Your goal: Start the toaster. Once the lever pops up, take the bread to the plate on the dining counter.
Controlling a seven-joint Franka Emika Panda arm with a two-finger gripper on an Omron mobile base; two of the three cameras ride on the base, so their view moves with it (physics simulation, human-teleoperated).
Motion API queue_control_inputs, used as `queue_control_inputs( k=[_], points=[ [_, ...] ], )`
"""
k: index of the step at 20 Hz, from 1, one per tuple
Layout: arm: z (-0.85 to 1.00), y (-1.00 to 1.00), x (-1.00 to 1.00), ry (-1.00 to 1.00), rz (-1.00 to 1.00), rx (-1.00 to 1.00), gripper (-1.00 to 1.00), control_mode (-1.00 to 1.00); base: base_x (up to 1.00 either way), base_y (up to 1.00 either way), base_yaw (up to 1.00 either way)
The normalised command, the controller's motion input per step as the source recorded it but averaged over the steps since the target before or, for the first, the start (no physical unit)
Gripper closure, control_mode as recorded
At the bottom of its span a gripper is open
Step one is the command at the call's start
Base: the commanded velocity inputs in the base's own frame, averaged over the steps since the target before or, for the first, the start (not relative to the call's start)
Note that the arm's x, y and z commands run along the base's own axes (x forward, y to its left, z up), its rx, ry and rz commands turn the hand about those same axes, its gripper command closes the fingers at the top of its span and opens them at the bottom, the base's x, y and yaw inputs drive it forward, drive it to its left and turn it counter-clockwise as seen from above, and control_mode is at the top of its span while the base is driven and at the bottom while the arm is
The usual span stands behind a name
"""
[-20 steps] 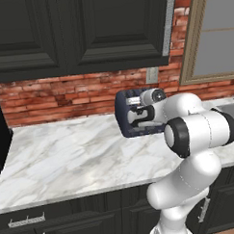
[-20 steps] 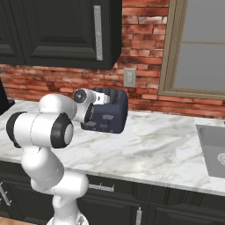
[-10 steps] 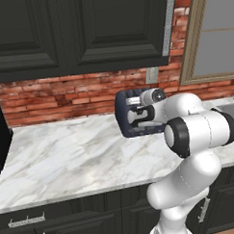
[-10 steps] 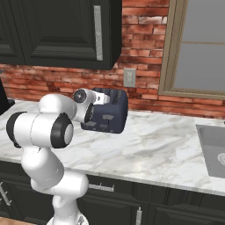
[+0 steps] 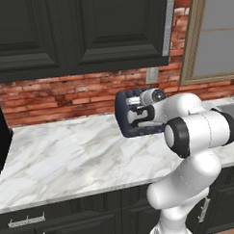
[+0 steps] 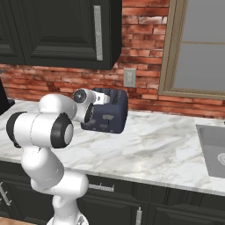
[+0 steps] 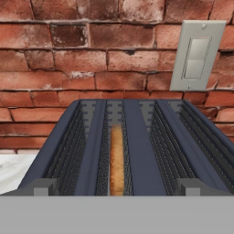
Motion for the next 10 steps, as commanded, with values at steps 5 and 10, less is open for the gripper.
queue_control_inputs(
  k=[5,10],
  points=[
    [0.00,0.00,0.00,0.00,0.00,0.00,-1.00,-1.00,0.00,0.00,0.00],
    [0.00,0.00,0.00,0.01,0.00,0.00,-1.00,-1.00,0.00,0.00,0.00]
  ],
)
